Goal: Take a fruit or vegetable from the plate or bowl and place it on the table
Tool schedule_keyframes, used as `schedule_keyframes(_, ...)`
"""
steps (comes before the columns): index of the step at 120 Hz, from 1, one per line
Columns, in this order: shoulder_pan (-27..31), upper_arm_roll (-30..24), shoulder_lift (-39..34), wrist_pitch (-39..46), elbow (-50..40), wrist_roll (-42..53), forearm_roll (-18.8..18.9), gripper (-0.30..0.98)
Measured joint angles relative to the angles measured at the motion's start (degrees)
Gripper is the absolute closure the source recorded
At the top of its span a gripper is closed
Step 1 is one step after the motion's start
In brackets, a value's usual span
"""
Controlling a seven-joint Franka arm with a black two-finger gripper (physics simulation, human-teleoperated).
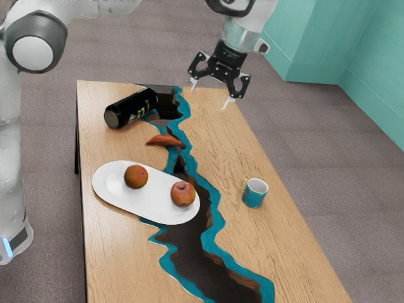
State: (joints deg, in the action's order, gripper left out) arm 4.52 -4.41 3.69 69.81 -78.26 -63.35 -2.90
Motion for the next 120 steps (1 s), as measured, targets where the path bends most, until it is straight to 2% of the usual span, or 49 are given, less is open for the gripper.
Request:
schedule_keyframes(19,1.12,0.04,-0.11,9.98,0.41,-17.46,-0.42,0.00)
schedule_keyframes(32,0.80,-0.43,-2.80,12.71,0.38,-26.98,-0.87,0.00)
schedule_keyframes(42,-0.22,-0.42,-3.95,13.25,-0.09,-32.63,-2.80,0.00)
schedule_keyframes(48,-1.11,-0.32,-10.14,13.83,-8.28,-34.77,-4.55,0.00)
schedule_keyframes(60,-9.30,-1.61,-22.83,17.01,-26.69,-37.62,-7.81,0.00)
schedule_keyframes(74,-8.12,-3.12,-26.01,20.42,-34.80,-37.85,-11.55,0.00)
schedule_keyframes(92,-6.10,-3.71,-23.60,23.57,-36.21,-30.88,-11.70,0.00)
schedule_keyframes(108,-6.15,-4.69,-26.70,28.73,-45.90,-25.76,-13.54,0.00)
schedule_keyframes(120,-2.47,-4.87,-26.02,31.55,-48.28,-22.33,-14.83,0.00)
